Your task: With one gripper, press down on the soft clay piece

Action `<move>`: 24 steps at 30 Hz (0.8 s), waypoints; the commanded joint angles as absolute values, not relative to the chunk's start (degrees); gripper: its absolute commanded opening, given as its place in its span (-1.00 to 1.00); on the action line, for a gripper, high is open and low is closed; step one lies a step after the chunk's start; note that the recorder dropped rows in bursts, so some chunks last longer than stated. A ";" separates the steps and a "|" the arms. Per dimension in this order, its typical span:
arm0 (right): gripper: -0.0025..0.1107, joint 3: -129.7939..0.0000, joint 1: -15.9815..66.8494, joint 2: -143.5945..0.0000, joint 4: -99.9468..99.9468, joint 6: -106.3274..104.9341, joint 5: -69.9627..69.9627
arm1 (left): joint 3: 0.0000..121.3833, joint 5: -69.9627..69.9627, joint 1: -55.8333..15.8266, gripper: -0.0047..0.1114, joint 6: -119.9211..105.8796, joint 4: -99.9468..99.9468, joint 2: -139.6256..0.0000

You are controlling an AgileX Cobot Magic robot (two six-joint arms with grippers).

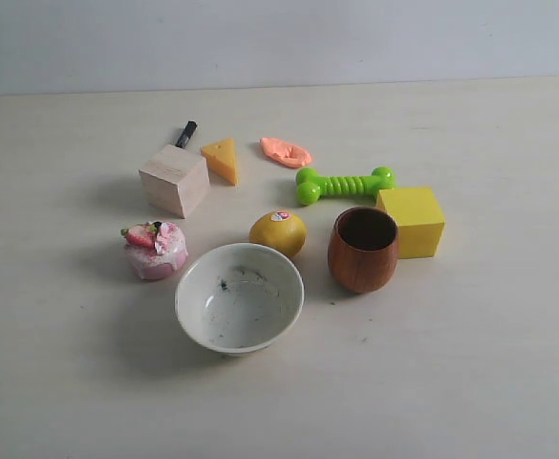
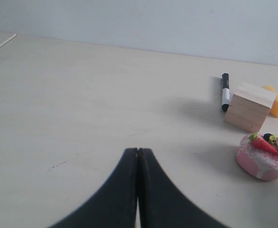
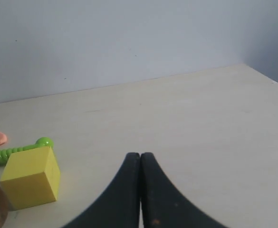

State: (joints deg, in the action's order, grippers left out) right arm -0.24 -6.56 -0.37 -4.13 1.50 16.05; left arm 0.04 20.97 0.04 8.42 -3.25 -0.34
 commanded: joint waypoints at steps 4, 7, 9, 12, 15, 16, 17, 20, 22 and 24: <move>-0.96 0.00 -6.48 0.00 -2.58 0.00 16.76 | 0.00 20.59 0.18 -0.92 8.49 -2.90 0.00; -0.96 0.00 -6.48 0.00 -2.58 -0.42 19.36 | 0.00 20.59 0.18 -0.92 8.49 -2.90 0.00; -0.96 0.00 -6.48 0.00 -2.58 -1.49 19.36 | 0.00 20.59 0.18 -0.92 8.49 -2.90 0.00; -0.96 0.00 -6.48 0.00 -2.58 -1.65 19.36 | 0.00 20.59 0.18 -0.92 8.49 -2.90 0.00; -0.96 0.00 -6.48 0.00 -2.45 -1.90 19.26 | 0.00 20.59 0.18 -0.92 8.49 -2.90 0.00; -0.96 0.00 -6.48 0.00 -2.41 -2.37 19.26 | 0.00 20.59 0.18 -0.92 8.49 -2.90 0.00; -0.96 0.00 -6.48 0.00 -2.41 -2.37 19.26 | 0.00 20.59 0.18 -0.92 8.49 -2.90 0.00; -0.96 0.00 -6.48 0.00 -2.41 -2.37 19.26 | 0.00 20.59 0.18 -0.92 8.49 -2.90 0.00; -0.96 0.00 -6.48 0.00 -2.41 -2.37 19.26 | 0.00 20.59 0.18 -0.92 8.49 -2.90 0.00; -0.96 0.00 -6.48 0.00 -2.41 -2.37 19.26 | 0.00 20.59 0.18 -0.92 8.49 -2.90 0.00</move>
State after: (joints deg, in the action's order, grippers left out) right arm -0.24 -6.56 -0.37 -2.87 -1.91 19.53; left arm 0.04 20.97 0.04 8.42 -3.25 -0.34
